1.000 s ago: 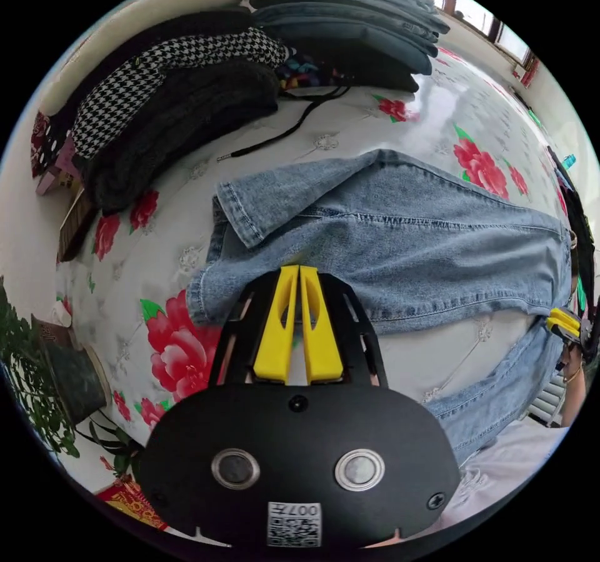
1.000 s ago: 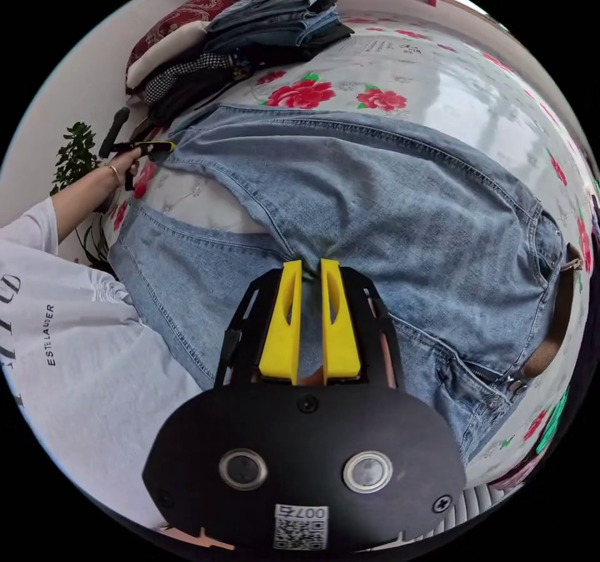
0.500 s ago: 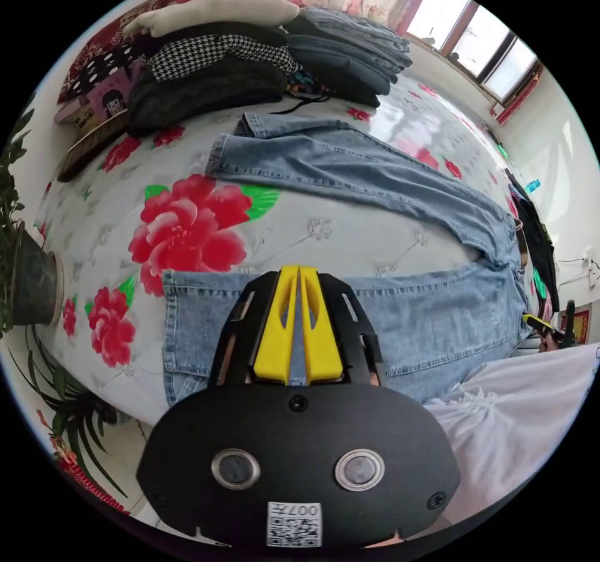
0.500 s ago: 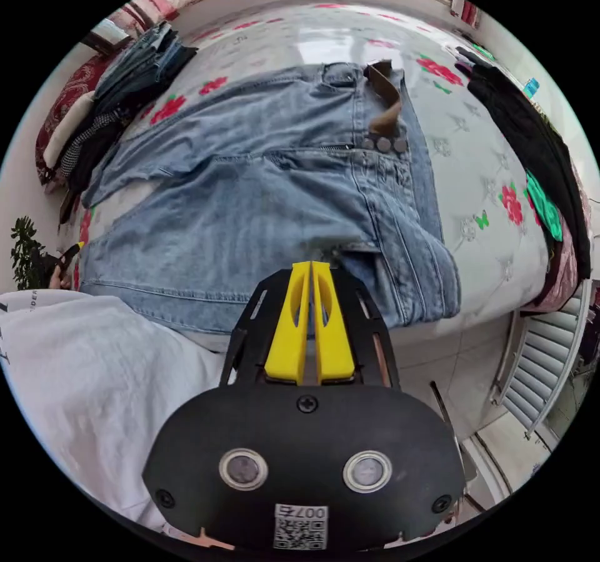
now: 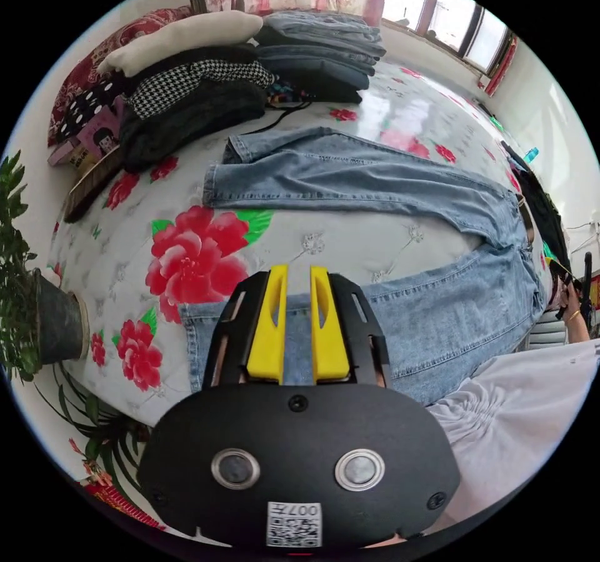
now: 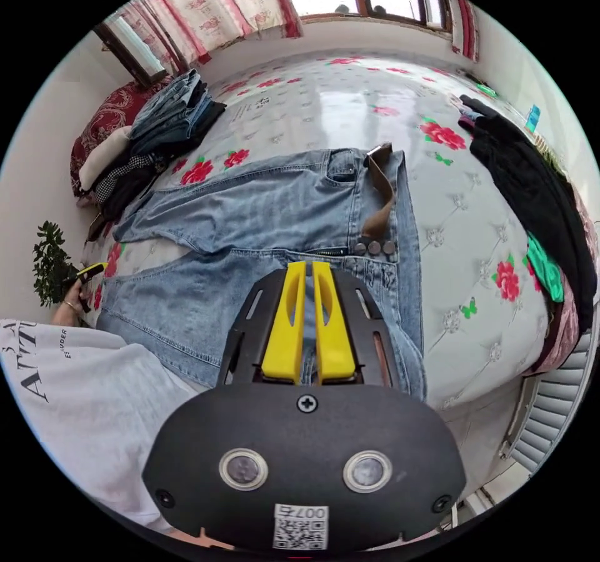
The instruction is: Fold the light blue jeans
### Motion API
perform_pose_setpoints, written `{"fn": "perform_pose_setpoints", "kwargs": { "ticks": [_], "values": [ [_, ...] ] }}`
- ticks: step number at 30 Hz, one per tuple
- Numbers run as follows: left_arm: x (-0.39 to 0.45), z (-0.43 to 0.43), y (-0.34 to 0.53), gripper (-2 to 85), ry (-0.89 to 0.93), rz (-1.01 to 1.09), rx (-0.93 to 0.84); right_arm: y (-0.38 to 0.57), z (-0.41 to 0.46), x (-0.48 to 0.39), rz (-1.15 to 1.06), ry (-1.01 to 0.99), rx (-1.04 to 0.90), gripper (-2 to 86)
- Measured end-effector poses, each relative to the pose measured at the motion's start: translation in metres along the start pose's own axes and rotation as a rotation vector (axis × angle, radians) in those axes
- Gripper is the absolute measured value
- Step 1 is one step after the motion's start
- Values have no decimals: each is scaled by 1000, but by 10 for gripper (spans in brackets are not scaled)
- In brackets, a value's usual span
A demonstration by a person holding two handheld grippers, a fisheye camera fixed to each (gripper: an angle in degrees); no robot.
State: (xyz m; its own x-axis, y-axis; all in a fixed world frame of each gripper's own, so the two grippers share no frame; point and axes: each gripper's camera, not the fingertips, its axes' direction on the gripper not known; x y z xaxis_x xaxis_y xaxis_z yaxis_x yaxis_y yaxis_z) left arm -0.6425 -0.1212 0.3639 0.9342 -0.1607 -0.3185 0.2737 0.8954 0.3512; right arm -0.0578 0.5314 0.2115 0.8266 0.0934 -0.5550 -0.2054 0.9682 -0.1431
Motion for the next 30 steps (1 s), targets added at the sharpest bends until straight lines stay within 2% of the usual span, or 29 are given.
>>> {"fn": "perform_pose_setpoints", "kwargs": {
  "ticks": [4, 9, 13, 17, 20, 23, 30],
  "values": [
    [-1, 5, -68, 103, -35, 63, -21, -74, 13, -19, -115, 9, -21, 36],
    [2, 31, -154, 101, -179, 181, -117, -166, 25, -28, -206, 99, -27, 57],
    [1, 61, -195, 95, -216, 219, -203, -243, 67, -15, -271, 189, -143, 69],
    [6, 99, -221, 84, -257, 291, -335, -303, 125, -2, -337, 182, -311, 73],
    [11, 95, -228, 61, -235, 352, -297, -332, 168, 1, -389, 179, -428, 74],
    [-2, 88, -234, 31, -144, 279, -318, -349, 193, 9, -401, 133, -485, 70],
    [-30, 35, -230, -8, -41, 208, -240, -376, 165, 37, -370, -26, -515, 24]
  ]
}}
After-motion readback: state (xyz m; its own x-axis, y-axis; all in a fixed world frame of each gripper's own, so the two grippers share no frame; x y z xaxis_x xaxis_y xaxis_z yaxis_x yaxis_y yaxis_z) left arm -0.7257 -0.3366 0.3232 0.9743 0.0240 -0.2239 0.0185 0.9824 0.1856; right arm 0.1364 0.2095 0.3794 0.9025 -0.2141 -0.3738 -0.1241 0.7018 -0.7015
